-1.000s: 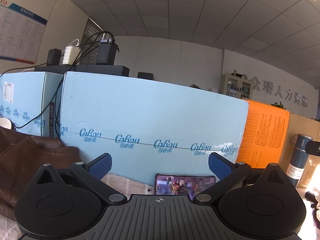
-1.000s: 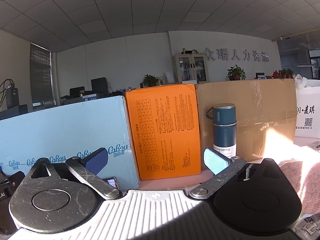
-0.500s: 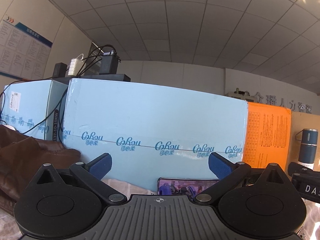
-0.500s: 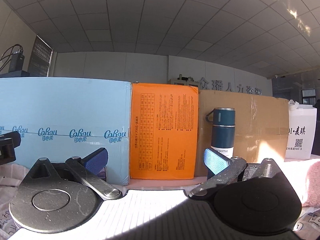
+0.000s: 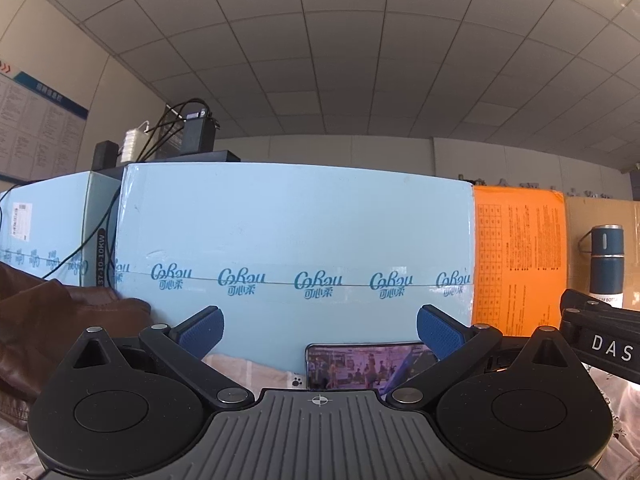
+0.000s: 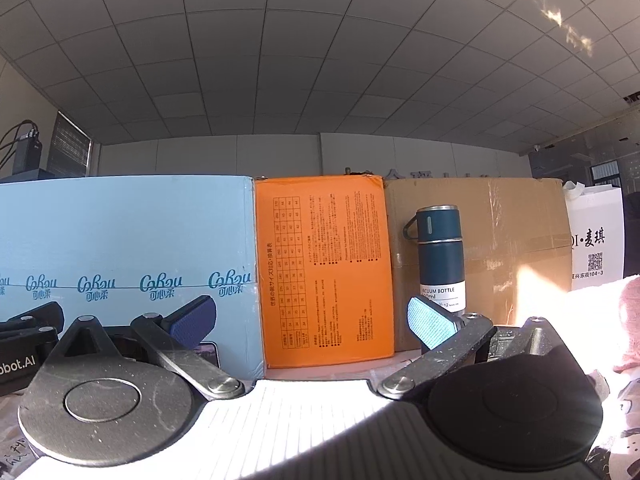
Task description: Fold clothes
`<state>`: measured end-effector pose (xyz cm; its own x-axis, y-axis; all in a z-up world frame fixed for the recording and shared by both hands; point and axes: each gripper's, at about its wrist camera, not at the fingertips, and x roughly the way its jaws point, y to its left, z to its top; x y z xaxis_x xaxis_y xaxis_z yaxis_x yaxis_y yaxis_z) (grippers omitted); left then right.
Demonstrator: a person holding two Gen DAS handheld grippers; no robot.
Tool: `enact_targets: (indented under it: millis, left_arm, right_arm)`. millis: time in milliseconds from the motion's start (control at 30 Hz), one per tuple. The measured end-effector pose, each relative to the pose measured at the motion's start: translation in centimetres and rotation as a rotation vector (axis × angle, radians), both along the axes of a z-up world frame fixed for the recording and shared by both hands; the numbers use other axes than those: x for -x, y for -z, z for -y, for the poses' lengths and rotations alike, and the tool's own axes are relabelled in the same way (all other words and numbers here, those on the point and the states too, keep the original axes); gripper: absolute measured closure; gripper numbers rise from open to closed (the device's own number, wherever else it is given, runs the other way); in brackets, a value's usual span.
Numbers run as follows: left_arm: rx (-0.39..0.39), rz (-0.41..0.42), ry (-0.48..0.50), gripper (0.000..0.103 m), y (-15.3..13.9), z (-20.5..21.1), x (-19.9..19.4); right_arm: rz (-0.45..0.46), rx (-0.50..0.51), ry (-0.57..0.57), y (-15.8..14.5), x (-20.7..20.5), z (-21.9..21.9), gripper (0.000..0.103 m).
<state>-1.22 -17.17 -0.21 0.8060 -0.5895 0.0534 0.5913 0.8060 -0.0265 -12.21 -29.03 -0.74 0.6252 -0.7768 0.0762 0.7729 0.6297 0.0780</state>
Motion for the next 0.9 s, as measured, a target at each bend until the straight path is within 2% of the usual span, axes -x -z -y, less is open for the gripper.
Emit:
enact_targets:
  millis: [500,700,900]
  left_arm:
    - [-0.016,-0.003,-0.008,0.000,0.2,0.2,0.0]
    - [-0.011,-0.028,-0.001,0.000,0.2,0.1,-0.5]
    - [0.039,0.003,0.100,0.000,-0.1,-0.5,0.4]
  right_arm:
    - [0.005,0.032,-0.006,0.1,0.3,-0.8,0.000]
    - [0.008,0.055,0.002,-0.3,0.7,-1.2,0.000]
    - [0.032,0.113,0.037,-1.4,1.9,-2.2,0.000]
